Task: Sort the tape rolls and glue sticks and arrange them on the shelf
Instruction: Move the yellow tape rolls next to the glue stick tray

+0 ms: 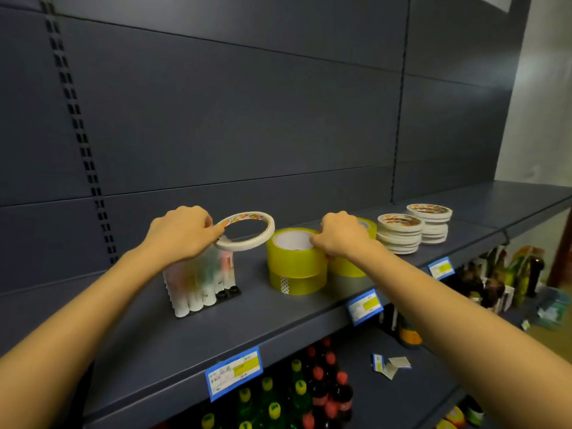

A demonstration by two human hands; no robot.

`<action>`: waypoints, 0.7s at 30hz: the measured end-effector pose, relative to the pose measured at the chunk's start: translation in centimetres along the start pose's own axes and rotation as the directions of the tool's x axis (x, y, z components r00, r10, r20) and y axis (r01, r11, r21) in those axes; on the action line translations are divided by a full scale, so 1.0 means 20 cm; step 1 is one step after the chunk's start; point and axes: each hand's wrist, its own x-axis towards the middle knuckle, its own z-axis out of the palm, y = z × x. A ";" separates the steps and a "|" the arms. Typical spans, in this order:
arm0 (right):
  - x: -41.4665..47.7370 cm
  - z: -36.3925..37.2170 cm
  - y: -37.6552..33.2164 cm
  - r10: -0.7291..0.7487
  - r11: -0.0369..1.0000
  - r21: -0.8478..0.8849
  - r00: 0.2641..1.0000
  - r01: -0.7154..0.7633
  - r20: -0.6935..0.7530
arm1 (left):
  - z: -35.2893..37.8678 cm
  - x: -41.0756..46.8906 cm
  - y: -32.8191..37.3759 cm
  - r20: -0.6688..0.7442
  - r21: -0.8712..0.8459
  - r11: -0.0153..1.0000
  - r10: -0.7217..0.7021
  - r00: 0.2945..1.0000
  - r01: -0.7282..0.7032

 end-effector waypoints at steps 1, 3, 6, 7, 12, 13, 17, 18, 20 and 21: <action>0.01 0.00 0.02 -0.024 1.000 -0.011 1.000 0.024 -0.004 | 0.00 0.01 0.02 0.000 0.003 1.000 -0.010 1.000 0.010; 0.03 -0.02 0.05 -0.078 0.997 -0.023 0.996 0.077 -0.033 | 0.00 0.03 0.07 -0.002 0.002 1.000 -0.027 1.000 0.027; 0.06 -0.13 0.16 -0.155 0.988 -0.028 0.981 0.153 -0.120 | -0.01 0.06 0.20 -0.008 -0.010 0.999 -0.045 0.999 0.045; 0.07 -0.17 0.22 -0.174 0.985 -0.027 0.975 0.172 -0.136 | 0.00 0.08 0.25 -0.011 -0.010 0.999 -0.046 0.999 0.046; 0.14 -0.32 0.63 -0.193 0.981 -0.014 0.977 0.193 -0.095 | 0.06 0.15 0.60 -0.026 -0.029 0.998 -0.052 0.998 0.052; 0.16 -0.33 0.72 -0.196 0.981 -0.023 0.978 0.195 -0.064 | 0.08 0.17 0.69 -0.028 -0.041 0.998 -0.056 0.998 0.055; 0.24 -0.39 1.05 -0.179 0.982 -0.068 0.984 0.178 -0.006 | 0.18 0.28 1.04 -0.020 -0.071 0.996 -0.051 0.998 0.050; 0.26 -0.40 1.12 -0.175 0.982 -0.078 0.985 0.174 -0.003 | 0.21 0.31 1.12 -0.019 -0.073 0.996 -0.051 0.998 0.050; 0.31 -0.44 1.24 -0.172 0.981 -0.094 0.985 0.170 -0.004 | 0.26 0.37 1.28 -0.022 -0.070 0.996 -0.052 0.998 0.051; 0.32 -0.45 1.29 -0.171 0.981 -0.096 0.985 0.170 -0.009 | 0.29 0.40 1.35 -0.020 -0.065 0.997 -0.052 0.998 0.050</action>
